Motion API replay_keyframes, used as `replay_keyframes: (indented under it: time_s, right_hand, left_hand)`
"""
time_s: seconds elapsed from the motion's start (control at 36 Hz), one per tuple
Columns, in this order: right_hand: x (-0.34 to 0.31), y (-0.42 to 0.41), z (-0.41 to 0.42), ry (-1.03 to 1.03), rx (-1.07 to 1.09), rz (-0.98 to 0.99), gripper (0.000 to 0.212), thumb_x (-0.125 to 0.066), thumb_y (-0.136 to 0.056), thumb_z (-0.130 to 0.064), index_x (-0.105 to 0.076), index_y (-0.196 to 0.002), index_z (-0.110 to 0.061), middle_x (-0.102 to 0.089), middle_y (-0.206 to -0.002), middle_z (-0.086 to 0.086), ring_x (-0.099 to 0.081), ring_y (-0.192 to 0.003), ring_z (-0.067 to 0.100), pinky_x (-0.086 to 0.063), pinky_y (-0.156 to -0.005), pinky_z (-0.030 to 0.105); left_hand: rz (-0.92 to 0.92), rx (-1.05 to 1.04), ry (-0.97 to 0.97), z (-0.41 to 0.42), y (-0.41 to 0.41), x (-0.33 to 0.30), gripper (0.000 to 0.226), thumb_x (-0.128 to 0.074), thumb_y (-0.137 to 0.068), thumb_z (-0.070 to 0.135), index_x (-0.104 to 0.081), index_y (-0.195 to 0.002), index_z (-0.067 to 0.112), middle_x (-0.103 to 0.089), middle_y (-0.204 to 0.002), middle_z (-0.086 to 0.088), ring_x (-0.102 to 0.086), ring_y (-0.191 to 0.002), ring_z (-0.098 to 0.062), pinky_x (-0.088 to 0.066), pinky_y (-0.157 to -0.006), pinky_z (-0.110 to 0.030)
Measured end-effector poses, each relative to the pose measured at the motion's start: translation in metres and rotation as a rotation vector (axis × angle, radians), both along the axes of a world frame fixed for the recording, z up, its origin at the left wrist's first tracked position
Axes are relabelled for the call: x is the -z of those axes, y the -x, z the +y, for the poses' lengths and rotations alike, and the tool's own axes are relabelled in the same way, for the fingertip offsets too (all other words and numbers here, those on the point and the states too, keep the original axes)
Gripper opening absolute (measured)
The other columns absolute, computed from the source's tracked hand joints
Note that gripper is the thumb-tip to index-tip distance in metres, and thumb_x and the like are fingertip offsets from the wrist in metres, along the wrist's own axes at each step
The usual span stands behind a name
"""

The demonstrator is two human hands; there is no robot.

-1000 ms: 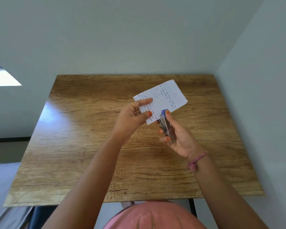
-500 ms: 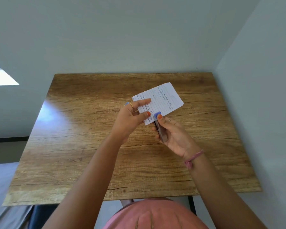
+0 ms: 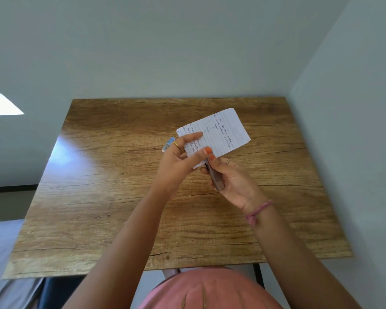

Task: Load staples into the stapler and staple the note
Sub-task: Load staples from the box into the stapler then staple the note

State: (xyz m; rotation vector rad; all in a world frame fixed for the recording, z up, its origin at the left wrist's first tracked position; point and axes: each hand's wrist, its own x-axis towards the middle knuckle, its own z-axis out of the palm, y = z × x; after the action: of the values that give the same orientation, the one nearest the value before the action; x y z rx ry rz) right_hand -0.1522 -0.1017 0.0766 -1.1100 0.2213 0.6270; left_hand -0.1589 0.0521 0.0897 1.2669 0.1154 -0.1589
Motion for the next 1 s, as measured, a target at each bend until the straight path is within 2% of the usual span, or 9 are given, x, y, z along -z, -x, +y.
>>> replay_keyframes:
  time_s: [0.11, 0.19, 0.33, 0.42, 0.53, 0.67, 0.83, 0.94, 1.0]
  right_hand:
    - [0.003, 0.000, 0.005, 0.020, 0.022, -0.013, 0.025, -0.074, -0.074, -0.029, -0.076, -0.097, -0.019, -0.070, -0.100, 0.002, -0.056, -0.098, 0.021, -0.043, -0.068, 0.027]
    - [0.006, -0.001, 0.007, 0.014, 0.039, -0.017, 0.019, -0.073, -0.075, -0.027, -0.077, -0.093, -0.020, -0.070, -0.097, 0.002, -0.052, -0.097, 0.022, -0.041, -0.066, 0.026]
    - [0.008, -0.002, 0.011, 0.030, 0.060, -0.059, 0.028, -0.074, -0.071, -0.029, -0.074, -0.095, -0.015, -0.065, -0.062, -0.004, -0.053, -0.054, 0.005, -0.038, -0.048, 0.017]
    - [0.011, -0.001, 0.017, 0.037, 0.089, -0.071, 0.031, -0.074, -0.068, -0.030, -0.073, -0.095, -0.014, -0.068, -0.062, -0.008, -0.052, -0.043, 0.001, -0.037, -0.043, 0.014]
    - [0.012, 0.000, 0.018, -0.024, 0.105, -0.051, 0.035, -0.073, -0.070, -0.023, -0.071, -0.101, -0.007, -0.072, -0.070, -0.007, -0.064, -0.056, 0.001, -0.051, -0.059, 0.013]
    - [0.005, 0.001, 0.013, -0.038, 0.034, -0.034, 0.040, -0.077, -0.072, -0.030, -0.071, -0.108, -0.012, -0.072, -0.090, 0.002, -0.067, -0.073, 0.006, -0.047, -0.057, 0.016]
    - [-0.005, -0.002, 0.003, -0.149, -0.012, -0.016, 0.042, -0.074, -0.076, -0.030, -0.065, -0.114, -0.014, -0.072, -0.092, 0.003, -0.069, -0.080, 0.013, -0.053, -0.063, 0.024]
    - [-0.008, -0.005, -0.003, -0.192, 0.022, -0.013, 0.035, -0.070, -0.081, -0.029, -0.066, -0.112, -0.013, -0.070, -0.087, 0.003, -0.067, -0.076, 0.013, -0.051, -0.061, 0.024]
    - [-0.009, -0.007, -0.007, -0.187, 0.033, -0.013, 0.036, -0.070, -0.082, -0.029, -0.066, -0.113, -0.013, -0.071, -0.088, 0.003, -0.068, -0.076, 0.013, -0.052, -0.061, 0.025]
  left_hand:
    - [-0.047, -0.031, -0.086, -0.009, 0.004, 0.002, 0.064, -0.084, -0.067, 0.012, -0.058, -0.123, 0.026, -0.061, -0.119, 0.001, -0.066, -0.104, -0.014, -0.059, -0.076, -0.035]
    - [-0.061, -0.052, -0.055, -0.011, 0.005, 0.002, 0.066, -0.083, -0.066, 0.012, -0.056, -0.125, 0.026, -0.060, -0.122, 0.000, -0.065, -0.108, -0.014, -0.058, -0.081, -0.036]
    - [-0.061, -0.077, -0.031, -0.012, 0.006, 0.004, 0.057, -0.079, -0.070, 0.007, -0.057, -0.120, 0.024, -0.063, -0.116, 0.002, -0.066, -0.102, -0.007, -0.056, -0.079, -0.026]
    - [-0.048, -0.101, -0.052, -0.012, 0.006, 0.007, 0.051, -0.075, -0.077, 0.000, -0.057, -0.119, 0.023, -0.063, -0.114, 0.002, -0.066, -0.099, -0.004, -0.056, -0.080, -0.025]
    - [-0.027, -0.089, -0.060, -0.007, 0.006, 0.010, 0.054, -0.078, -0.074, 0.006, -0.058, -0.121, 0.023, -0.064, -0.113, 0.003, -0.067, -0.100, -0.007, -0.056, -0.081, -0.026]
    - [0.009, -0.032, -0.001, 0.004, 0.004, 0.008, 0.044, -0.073, -0.076, 0.023, -0.062, -0.119, 0.022, -0.070, -0.109, 0.000, -0.069, -0.097, -0.019, -0.059, -0.078, -0.034]
    - [-0.005, -0.045, 0.006, 0.009, 0.000, 0.003, 0.025, -0.056, -0.094, 0.007, -0.065, -0.115, 0.017, -0.073, -0.105, 0.000, -0.069, -0.094, -0.020, -0.059, -0.077, -0.036]
    - [-0.011, -0.069, -0.067, 0.008, -0.001, 0.000, 0.025, -0.057, -0.093, 0.007, -0.069, -0.109, 0.023, -0.071, -0.105, -0.006, -0.063, -0.096, -0.029, -0.046, -0.093, -0.061]
    - [-0.012, -0.072, -0.076, 0.009, -0.001, 0.000, 0.025, -0.058, -0.093, 0.006, -0.069, -0.109, 0.023, -0.071, -0.104, -0.006, -0.063, -0.094, -0.026, -0.048, -0.091, -0.058]
